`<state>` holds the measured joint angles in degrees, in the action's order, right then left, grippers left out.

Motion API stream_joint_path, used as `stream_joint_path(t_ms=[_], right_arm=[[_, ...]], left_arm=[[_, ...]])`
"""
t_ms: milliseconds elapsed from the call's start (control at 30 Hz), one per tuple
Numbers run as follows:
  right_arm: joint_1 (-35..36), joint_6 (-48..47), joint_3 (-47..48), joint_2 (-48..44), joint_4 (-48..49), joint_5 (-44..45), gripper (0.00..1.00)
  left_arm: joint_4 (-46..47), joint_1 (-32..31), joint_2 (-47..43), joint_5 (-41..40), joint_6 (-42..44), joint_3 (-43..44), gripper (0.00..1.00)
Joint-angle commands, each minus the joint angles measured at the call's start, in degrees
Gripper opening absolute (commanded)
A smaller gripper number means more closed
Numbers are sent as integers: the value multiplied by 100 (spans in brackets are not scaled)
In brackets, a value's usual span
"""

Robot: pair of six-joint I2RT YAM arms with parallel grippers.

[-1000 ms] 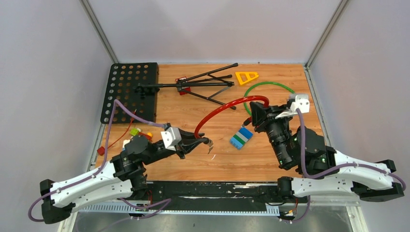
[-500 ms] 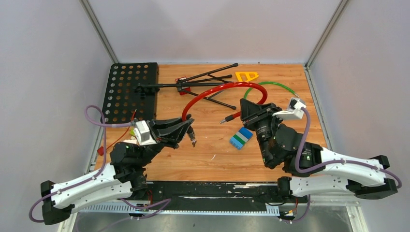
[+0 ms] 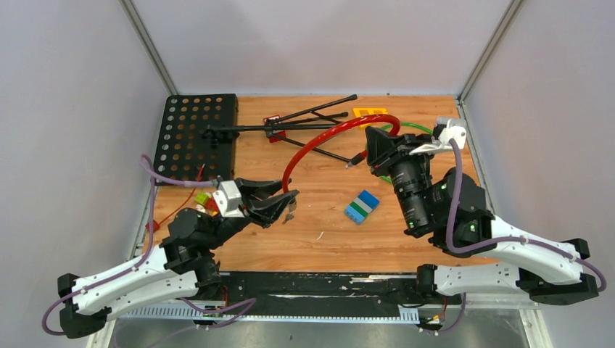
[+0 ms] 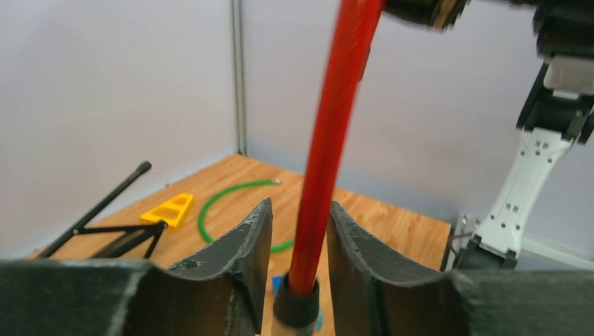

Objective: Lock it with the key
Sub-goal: Lock the lock.

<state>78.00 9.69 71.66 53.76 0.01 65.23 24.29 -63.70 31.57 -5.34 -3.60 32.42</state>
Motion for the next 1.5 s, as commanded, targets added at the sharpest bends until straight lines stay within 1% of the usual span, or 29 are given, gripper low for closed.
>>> stream_joint_path(t_ms=[0,67,133,200,267,333,433,567,733,1000,1100,1367,1467], right_arm=[[-21,-1429,746,27,113,-968,0],[-26,-1610,861,88,28,-1033,0],[-26,-1613,983,161,-339,-1170,0],[-27,-1604,1094,228,-542,-1303,0],[-22,-1645,1212,318,-750,-1389,0],[-21,-1745,1339,432,-948,-1364,0],[-25,-1861,1493,600,-1187,-1316,0],[-23,-2098,1580,754,-1275,-1091,0],[-28,-2612,1517,816,-1113,-610,0],[-19,-3117,1390,642,-667,-330,0],[-19,-3178,1372,572,-608,-317,0],[-24,-3193,1297,545,-733,-338,0],[-21,-3208,1330,603,-834,-338,0]], left_arm=[[-963,-7,9,407,-179,272,51],[-1330,-3,63,721,-160,385,62],[-1648,-2,144,985,-136,531,70],[-1838,-2,212,1152,-88,630,75],[-1914,0,272,1191,-41,691,77],[-1981,-4,328,1241,25,756,77],[-2090,-2,385,1360,88,928,74],[-2375,-9,403,1490,146,1174,71],[-3009,-2,356,1479,251,1450,72],[-3595,-2,191,1396,289,1451,74],[-3784,-6,215,1372,324,1442,73],[-4056,-2,389,1318,355,1543,67],[-4141,-2,443,1334,544,1635,65]])
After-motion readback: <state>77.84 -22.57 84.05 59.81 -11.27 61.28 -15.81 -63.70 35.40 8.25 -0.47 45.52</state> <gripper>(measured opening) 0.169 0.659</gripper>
